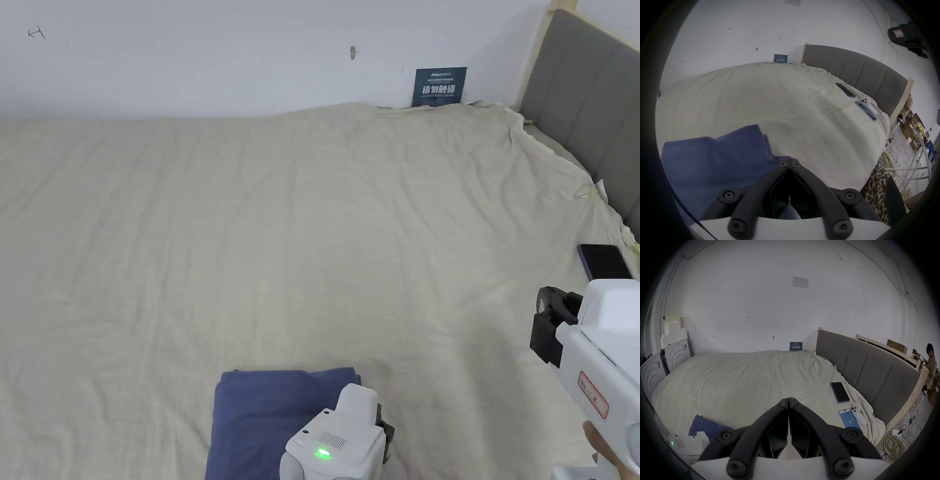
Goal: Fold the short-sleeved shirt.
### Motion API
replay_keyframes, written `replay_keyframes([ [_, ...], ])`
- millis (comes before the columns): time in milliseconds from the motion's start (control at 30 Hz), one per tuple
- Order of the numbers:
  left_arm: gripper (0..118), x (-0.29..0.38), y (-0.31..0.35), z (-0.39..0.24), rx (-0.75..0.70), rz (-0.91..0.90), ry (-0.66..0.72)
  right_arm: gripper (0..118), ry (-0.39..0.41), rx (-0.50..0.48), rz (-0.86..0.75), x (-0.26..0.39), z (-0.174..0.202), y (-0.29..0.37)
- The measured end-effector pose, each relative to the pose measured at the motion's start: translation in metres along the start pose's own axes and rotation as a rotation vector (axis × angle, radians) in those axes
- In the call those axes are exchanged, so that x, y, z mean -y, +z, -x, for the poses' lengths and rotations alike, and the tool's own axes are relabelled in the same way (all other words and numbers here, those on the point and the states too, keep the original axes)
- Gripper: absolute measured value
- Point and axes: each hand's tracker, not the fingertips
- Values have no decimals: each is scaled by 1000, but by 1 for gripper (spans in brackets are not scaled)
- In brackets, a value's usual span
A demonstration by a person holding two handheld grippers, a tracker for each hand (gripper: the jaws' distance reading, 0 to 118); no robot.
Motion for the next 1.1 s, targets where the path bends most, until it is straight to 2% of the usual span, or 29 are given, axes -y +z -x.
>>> replay_keyframes([
  [200, 0, -37, 38, 6, 7, -140, 4, 0, 0, -9, -26, -5, 4, 6],
  [433, 0, -89, 101, 39, -86, -295, -62, 0, 7, -45, -92, -23, 21, 16],
  [767, 0, -125, 173, 117, -306, -466, -26, 0, 14, -104, -180, -41, 54, 23],
  [1100, 0, -111, 219, 185, -515, -518, 33, 0, 38, -138, -213, -41, 83, 23],
])
